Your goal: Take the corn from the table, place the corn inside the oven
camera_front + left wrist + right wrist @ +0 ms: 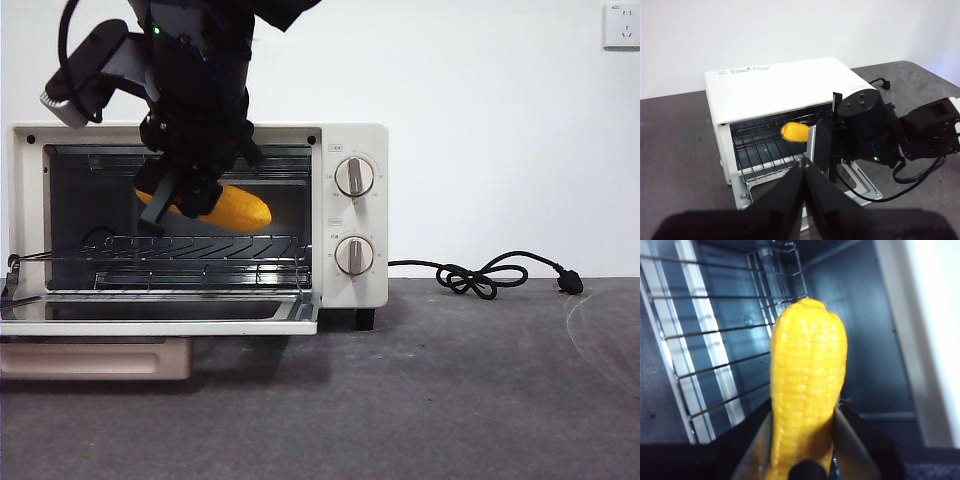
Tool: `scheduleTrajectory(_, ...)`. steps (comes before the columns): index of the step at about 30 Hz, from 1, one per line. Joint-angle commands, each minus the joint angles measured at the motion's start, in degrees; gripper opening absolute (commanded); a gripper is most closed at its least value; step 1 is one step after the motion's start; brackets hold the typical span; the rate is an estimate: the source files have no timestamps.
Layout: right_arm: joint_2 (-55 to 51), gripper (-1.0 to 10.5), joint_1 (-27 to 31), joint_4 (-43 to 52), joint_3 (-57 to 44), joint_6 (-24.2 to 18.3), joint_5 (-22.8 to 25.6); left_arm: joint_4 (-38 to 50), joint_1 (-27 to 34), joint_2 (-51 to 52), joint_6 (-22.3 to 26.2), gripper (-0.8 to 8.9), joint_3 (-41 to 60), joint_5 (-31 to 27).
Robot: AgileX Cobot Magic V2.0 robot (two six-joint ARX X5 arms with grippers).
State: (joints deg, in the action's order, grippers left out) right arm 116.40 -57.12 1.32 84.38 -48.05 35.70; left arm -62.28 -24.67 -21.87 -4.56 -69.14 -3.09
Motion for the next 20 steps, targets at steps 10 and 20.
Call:
scheduleTrajectory(10,3.74,2.3,0.98,1.7,0.22,0.07,-0.33,0.2,-0.17,0.2,-0.37,-0.06,0.37,-0.11)
scheduleTrajectory(20,3.74,4.5,0.87,1.81,0.24,0.11,1.92,0.24,-0.17,0.17,-0.35,-0.06,0.37,-0.11)
